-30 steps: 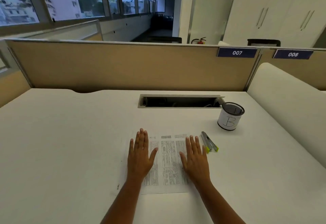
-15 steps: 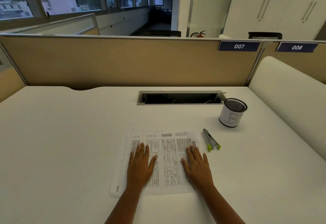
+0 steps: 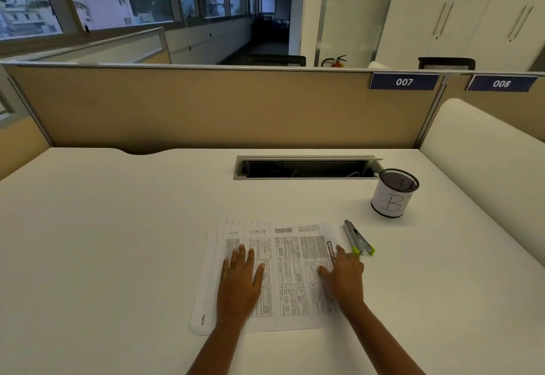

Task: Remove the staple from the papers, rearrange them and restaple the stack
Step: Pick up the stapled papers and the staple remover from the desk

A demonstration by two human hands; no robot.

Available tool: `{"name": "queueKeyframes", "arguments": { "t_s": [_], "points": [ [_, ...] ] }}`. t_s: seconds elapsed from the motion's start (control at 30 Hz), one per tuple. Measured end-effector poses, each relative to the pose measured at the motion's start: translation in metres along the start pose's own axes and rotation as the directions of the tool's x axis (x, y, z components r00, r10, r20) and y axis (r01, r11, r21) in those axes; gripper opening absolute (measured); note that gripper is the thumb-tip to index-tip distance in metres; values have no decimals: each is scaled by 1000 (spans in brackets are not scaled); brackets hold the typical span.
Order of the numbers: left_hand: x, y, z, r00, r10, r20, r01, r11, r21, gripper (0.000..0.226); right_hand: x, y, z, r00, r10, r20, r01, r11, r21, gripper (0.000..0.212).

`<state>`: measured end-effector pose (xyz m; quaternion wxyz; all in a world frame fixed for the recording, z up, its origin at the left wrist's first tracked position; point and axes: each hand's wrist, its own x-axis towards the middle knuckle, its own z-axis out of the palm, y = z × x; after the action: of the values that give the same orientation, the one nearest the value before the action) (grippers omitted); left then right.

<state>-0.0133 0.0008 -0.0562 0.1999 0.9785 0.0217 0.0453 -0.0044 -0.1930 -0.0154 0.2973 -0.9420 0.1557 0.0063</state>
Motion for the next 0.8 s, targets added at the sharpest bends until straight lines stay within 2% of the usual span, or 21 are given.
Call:
{"name": "queueKeyframes", "arguments": {
  "t_s": [0.07,0.17,0.23,0.27,0.33,0.37,0.43,0.5,0.6,0.7,0.8],
  "points": [
    [-1,0,0,1000,3,3,-3,1000,-16,82,7,0,-4,997,66,29,-69,984,161,55],
    [-1,-1,1,1000,1,-25,-1,1000,-20,94,17,2,-11,986,152,62,-164,947,277,26],
    [-1,-2,2,1000,-5,-15,4,1000,-24,86,23,5,-15,979,191,70,-204,912,355,11],
    [-1,-2,2,1000,-7,-13,7,1000,-22,77,27,8,-16,979,192,62,-202,908,368,22],
    [-2,-1,1,1000,-5,-17,4,999,-39,85,30,10,-20,983,180,35,-180,914,363,38],
    [-2,-1,0,1000,2,-7,-2,999,-36,90,29,9,-22,986,165,14,-160,925,344,38],
    [-3,0,-3,1000,10,-30,-12,998,-57,75,25,3,-28,994,106,-26,-94,947,306,26],
    [-3,3,-11,997,3,-75,-15,987,-162,72,23,-6,-38,996,34,-86,-6,950,311,18],
    [3,16,-33,973,-48,-225,-28,946,-323,52,23,-24,-61,976,-90,-197,148,942,300,16],
    [21,41,-68,946,-70,-317,-97,871,-481,57,25,-42,-88,930,-226,-289,305,914,267,15],
    [38,70,-110,923,-13,-384,-230,780,-582,64,26,-60,-114,894,-321,-313,405,879,252,16]
  ]
}}
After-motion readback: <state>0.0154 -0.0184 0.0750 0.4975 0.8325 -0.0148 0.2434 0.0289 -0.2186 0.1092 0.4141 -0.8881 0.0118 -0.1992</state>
